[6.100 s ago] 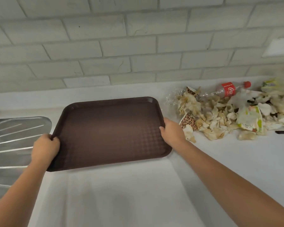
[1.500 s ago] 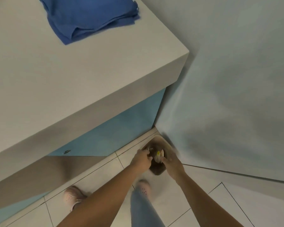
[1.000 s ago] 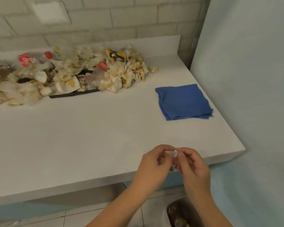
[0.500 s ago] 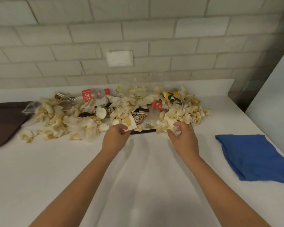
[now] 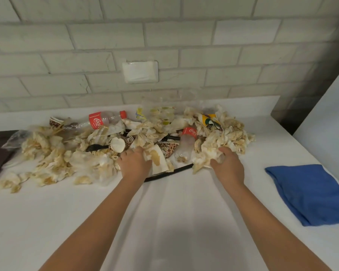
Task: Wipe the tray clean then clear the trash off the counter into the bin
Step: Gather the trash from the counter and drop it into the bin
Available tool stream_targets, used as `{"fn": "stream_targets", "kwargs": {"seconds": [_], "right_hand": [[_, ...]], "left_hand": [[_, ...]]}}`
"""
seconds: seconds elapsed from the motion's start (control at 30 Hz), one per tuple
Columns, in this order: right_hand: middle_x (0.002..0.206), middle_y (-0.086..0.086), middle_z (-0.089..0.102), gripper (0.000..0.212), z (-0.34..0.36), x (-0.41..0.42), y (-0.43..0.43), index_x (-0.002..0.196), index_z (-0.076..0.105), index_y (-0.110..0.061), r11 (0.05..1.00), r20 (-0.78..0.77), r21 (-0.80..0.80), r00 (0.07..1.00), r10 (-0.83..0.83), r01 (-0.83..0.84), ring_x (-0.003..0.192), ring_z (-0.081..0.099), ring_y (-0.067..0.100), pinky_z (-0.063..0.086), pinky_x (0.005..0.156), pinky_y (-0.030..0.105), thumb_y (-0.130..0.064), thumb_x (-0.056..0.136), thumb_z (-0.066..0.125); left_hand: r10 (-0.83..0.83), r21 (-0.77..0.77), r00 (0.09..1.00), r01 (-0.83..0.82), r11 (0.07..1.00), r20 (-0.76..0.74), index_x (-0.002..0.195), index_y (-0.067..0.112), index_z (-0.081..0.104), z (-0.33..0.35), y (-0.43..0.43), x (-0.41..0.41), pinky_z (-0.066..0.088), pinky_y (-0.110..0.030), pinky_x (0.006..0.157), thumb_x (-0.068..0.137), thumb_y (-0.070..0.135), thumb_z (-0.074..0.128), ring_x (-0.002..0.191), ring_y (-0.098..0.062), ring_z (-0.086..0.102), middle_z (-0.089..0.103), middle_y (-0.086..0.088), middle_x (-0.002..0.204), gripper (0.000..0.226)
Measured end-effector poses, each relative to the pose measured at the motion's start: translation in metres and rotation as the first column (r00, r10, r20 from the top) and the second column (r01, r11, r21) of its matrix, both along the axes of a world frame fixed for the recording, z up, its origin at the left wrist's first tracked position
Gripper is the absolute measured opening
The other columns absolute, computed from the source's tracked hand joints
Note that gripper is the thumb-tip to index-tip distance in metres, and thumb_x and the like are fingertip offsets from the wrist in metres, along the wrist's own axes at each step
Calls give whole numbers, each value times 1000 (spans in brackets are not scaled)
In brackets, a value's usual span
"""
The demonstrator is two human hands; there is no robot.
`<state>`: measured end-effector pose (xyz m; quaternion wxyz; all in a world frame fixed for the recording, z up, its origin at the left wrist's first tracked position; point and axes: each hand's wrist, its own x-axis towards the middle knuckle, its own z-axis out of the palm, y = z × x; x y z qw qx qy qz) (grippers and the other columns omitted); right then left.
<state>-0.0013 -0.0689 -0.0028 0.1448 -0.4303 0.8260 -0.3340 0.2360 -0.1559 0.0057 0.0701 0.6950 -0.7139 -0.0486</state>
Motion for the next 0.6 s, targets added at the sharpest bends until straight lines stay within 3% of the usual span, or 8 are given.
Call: {"fn": "stream_targets", "kwargs": {"seconds": [0.1,0.17,0.3,0.43,0.5,0.6], "right_hand": [[121,8,48,46,16,0,11,126,52,-23,997,5,-71,1000,1,-1,90,55,24,44,76,31,-18,82,62],[118,6,46,43,26,-2,24,123,54,-24,992,-5,-126,1000,11,-12,85,51,20,40,73,28,-14,82,62],[113,2,44,43,42,-12,59,120,57,-24,971,57,-239,997,42,-27,89,52,17,42,74,25,-7,81,61],[112,-4,46,42,52,-31,110,117,60,-24,949,83,-316,996,31,-3,92,51,11,38,66,13,-3,80,61],[114,-5,50,42,54,-43,143,116,60,-24,934,120,-357,992,40,6,94,51,7,38,71,5,-2,80,62],[113,-8,55,43,51,-63,202,115,60,-28,923,254,-377,967,26,74,95,53,4,40,77,6,-3,80,63]], "left_hand": [[-14,-18,967,10,1000,-253,130,13,46,16,7,1,45,-37,78,86,31,61,100,-37,56,45,-18,123,50],[-35,-28,933,26,999,-359,130,12,45,28,16,-3,41,-32,69,86,23,61,92,-38,59,39,-19,128,48],[-140,-142,885,85,986,-444,130,10,47,48,43,-20,37,-29,71,86,16,61,85,-35,57,42,-21,127,46],[-255,-230,843,161,960,-473,128,10,50,66,88,-54,36,-29,72,87,18,59,99,-34,56,58,-18,111,43],[-323,-276,806,206,939,-496,128,13,49,73,122,-78,34,-28,73,88,19,59,102,-28,53,56,-13,117,42],[-393,-247,715,306,919,-578,127,19,48,76,182,-119,32,-24,70,88,25,59,94,-17,49,55,-5,118,41]]}}
